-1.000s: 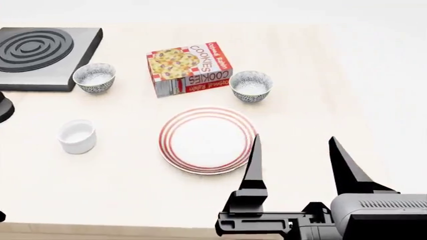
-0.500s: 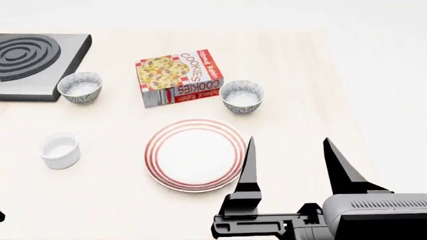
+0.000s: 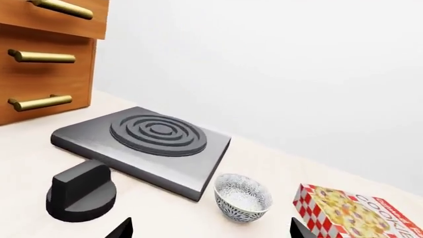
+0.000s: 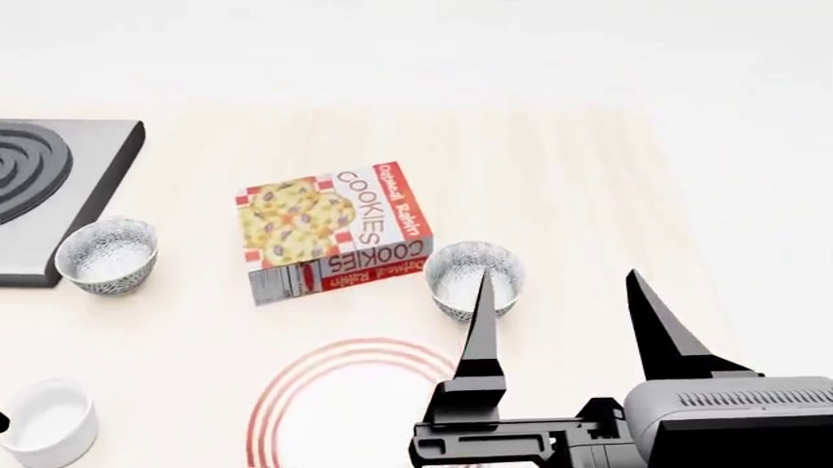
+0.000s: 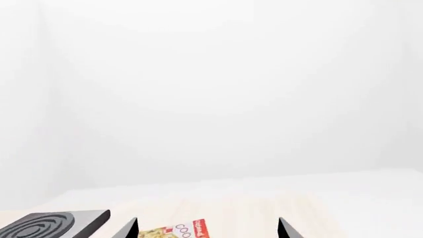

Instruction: Pick the akita bowl next to the plate and place it on the plate.

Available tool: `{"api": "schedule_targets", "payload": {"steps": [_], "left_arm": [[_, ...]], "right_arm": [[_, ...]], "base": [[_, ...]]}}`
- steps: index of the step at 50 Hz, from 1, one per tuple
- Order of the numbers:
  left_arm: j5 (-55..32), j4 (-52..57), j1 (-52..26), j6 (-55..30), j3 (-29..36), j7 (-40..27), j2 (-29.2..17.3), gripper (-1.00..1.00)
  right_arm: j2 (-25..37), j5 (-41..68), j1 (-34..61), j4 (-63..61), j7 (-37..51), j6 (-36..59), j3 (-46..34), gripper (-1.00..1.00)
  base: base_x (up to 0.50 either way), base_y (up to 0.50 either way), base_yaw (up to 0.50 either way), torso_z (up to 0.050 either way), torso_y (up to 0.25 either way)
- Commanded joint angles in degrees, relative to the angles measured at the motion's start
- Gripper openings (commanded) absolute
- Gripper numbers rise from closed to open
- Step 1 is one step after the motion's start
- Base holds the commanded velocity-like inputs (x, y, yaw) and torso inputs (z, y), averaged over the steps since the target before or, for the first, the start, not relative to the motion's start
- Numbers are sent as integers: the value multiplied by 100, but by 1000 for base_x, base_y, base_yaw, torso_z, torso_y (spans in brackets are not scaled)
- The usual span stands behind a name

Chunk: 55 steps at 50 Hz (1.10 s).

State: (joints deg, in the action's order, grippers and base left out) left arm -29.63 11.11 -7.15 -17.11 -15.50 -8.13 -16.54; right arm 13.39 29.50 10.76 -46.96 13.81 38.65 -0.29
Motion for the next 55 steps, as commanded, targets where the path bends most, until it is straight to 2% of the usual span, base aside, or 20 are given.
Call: {"api": "schedule_targets", "payload": {"steps": [1,34,38,44,55], "left_arm": [[-12,-28,-4,28,21,-12,-15,100],[-85,4,-3,9,58,-99,-74,100],[-98,-24,-2,23,54,-104,-67,100],[-112,-10,26,47,55,-101,-72,100],[-117,-21,31,70,78,-112,-84,100]], "right_arm": [[34,29,1,17,36,-29,-22,100],[121,30,55,99,251,19,-120,100],[34,179,139,146,394,102,56,100],[150,-11,339,361,507,340,-147,100],[279,261,1190,925,588,1298,-310,100]], "base": [[500,0,0,0,0],[500,0,0,0,1],[0,0,0,0,0],[0,0,0,0,0],[0,0,0,0,0]]}}
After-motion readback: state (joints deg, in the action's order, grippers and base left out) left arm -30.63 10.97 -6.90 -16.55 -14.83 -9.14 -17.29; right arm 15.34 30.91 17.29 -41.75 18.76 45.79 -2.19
